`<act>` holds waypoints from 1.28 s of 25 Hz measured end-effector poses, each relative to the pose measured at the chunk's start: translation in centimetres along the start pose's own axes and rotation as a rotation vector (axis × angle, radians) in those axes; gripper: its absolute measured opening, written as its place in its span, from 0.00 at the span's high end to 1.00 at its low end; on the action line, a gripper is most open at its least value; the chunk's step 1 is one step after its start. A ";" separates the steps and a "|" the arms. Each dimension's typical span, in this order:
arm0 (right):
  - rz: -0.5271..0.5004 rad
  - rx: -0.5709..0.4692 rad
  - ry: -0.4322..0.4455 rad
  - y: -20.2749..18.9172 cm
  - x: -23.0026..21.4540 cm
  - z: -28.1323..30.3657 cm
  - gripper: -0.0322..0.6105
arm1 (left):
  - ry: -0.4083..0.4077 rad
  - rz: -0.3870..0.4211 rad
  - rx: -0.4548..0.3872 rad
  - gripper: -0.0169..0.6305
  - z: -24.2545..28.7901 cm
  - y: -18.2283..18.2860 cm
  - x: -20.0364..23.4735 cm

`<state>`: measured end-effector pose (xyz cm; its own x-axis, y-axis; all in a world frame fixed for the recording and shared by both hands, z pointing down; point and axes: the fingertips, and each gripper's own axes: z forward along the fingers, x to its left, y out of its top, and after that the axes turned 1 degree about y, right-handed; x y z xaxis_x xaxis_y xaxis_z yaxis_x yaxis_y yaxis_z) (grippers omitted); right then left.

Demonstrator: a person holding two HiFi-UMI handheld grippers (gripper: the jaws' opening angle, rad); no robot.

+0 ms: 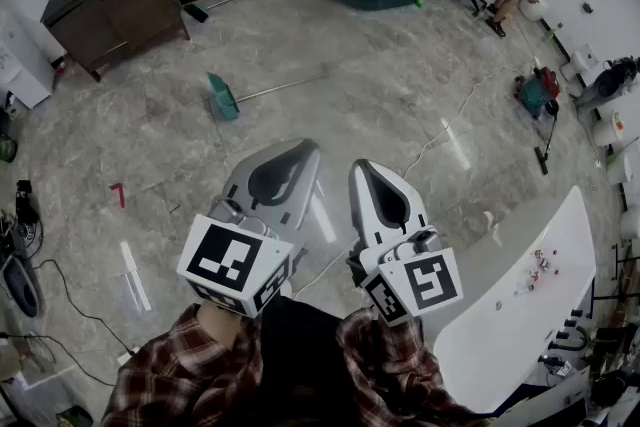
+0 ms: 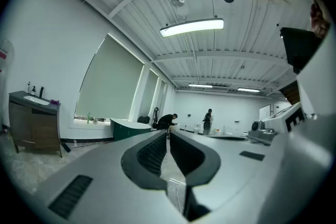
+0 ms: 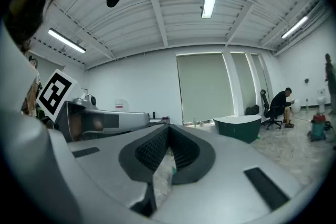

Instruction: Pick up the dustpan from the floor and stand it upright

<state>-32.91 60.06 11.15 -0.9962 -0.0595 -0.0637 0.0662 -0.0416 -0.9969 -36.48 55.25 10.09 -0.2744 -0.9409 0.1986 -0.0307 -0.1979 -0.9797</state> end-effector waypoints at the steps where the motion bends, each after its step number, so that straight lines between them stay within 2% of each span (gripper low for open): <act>1: -0.001 -0.001 -0.001 0.0 -0.6 1.0 0.94 | 0.004 -0.003 0.002 0.93 0.8 0.0 0.8; 7: -0.008 -0.006 -0.013 0.8 -4.8 8.1 0.94 | 0.002 -0.005 0.005 0.93 7.2 1.1 6.2; 15: -0.036 -0.040 -0.024 4.0 -12.6 19.5 0.94 | -0.014 0.033 -0.003 0.93 18.7 4.6 13.5; 19: -0.047 -0.058 -0.038 5.4 -15.9 23.5 0.94 | -0.025 0.043 -0.011 0.93 22.9 5.8 15.9; 26: -0.004 -0.029 -0.036 4.2 -21.2 28.9 0.94 | 0.018 0.030 0.021 0.93 28.4 5.2 20.5; 32: 0.005 -0.019 0.031 4.0 -27.7 35.0 0.94 | 0.101 0.021 0.021 0.93 35.6 5.0 24.3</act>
<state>-3.11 26.64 10.52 -0.9972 -0.0291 -0.0693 0.0700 -0.0221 -0.9973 -9.05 21.63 10.90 -0.3699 -0.9127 0.1736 -0.0039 -0.1853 -0.9827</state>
